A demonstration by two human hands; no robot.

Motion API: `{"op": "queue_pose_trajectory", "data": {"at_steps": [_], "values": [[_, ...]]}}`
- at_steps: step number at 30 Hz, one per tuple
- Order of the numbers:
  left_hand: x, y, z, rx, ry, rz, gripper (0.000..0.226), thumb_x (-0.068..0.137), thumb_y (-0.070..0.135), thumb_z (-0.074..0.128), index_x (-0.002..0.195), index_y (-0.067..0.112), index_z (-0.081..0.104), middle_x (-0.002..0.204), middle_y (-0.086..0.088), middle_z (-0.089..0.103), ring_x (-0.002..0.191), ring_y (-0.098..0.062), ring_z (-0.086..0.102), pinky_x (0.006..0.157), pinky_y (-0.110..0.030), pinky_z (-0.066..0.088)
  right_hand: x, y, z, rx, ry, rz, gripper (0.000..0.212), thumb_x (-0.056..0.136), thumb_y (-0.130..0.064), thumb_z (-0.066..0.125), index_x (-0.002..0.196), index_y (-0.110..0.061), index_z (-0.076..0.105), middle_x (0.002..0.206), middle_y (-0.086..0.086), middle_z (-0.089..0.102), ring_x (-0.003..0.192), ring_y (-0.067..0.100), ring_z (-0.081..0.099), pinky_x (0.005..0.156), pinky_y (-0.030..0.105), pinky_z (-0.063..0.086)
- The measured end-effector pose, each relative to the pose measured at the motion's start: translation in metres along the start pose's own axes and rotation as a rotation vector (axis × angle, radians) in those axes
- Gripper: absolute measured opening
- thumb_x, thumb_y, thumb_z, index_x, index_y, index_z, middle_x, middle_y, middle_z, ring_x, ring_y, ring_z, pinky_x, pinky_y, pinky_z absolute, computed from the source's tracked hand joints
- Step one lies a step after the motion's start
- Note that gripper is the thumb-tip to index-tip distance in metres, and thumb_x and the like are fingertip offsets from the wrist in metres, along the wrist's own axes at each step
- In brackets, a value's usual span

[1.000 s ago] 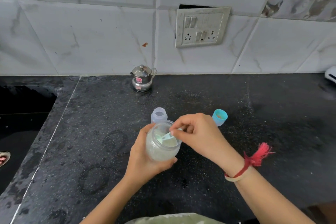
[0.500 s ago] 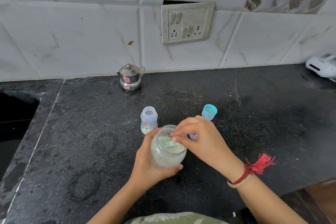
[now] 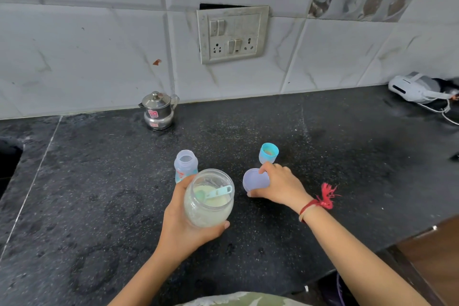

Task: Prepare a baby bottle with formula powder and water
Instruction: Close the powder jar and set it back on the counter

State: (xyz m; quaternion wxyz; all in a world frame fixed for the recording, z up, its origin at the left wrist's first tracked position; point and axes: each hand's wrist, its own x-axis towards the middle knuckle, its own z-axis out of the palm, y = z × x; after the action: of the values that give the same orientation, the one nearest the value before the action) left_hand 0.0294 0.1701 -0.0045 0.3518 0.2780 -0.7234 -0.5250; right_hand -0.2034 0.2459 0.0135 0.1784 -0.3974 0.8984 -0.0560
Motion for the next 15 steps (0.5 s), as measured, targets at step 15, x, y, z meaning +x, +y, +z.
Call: {"op": "queue_pose_trajectory", "data": {"at_steps": [15], "values": [[-0.001,0.004,0.002,0.001,0.017,-0.058,0.089,0.042,0.038,0.088,0.121,0.034,0.048,0.118,0.029,0.058,0.110,0.002,0.058,0.087,-0.010,0.044,-0.033,-0.048,-0.056,0.411,0.169,-0.260,0.075,0.067,-0.043,0.076,0.131,-0.038,0.038,0.118,-0.001,0.039,0.104,0.019,0.048,0.084,0.029,0.040]]}}
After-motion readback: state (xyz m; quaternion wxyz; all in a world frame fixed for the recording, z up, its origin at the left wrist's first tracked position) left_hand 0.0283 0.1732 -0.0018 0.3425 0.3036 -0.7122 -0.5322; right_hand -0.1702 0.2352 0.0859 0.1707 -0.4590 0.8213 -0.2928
